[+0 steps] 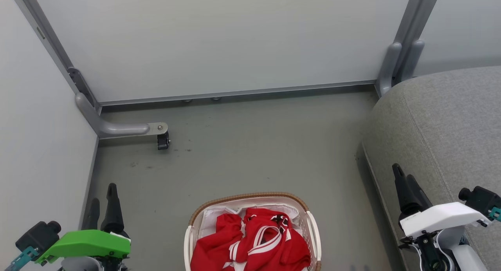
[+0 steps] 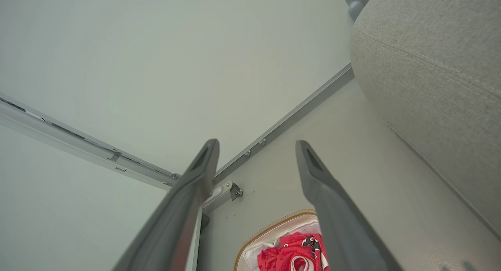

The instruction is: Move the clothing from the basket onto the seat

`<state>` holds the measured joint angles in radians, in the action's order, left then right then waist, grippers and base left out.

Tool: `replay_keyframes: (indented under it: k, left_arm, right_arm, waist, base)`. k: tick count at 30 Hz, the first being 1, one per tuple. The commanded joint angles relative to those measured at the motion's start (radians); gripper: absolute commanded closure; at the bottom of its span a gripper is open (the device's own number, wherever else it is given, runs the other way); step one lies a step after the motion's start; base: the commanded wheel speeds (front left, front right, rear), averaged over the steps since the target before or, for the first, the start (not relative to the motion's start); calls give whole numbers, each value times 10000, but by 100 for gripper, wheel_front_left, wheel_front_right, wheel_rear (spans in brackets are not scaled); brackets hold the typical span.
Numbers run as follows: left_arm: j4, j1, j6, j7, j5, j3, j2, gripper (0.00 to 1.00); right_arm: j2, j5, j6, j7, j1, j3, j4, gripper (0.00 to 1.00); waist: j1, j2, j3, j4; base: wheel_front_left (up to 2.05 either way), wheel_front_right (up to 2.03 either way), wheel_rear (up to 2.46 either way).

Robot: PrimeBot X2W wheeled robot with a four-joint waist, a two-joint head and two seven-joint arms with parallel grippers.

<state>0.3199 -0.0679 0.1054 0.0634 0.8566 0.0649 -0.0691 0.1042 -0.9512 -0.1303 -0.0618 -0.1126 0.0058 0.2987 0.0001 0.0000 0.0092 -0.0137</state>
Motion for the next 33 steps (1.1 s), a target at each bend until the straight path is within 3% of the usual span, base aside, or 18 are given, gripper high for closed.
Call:
replay_keyframes:
  k: [1,33]
  left_arm:
    - [-134,-32,-40,103,-400,-19,-136,0]
    - [-523,233,-528,1027,-4342,-615,-687,0]
  right_arm:
    - [99,372,-4,-110,-213,11,-151,0]
    - [207,4268,-4,-1031,-259,354,-298,0]
  waist:
    - [-1,0,-1,-5]
    - [-1,0,38,-69]
  base:
    - [0,0,0]
    - [0,0,0]
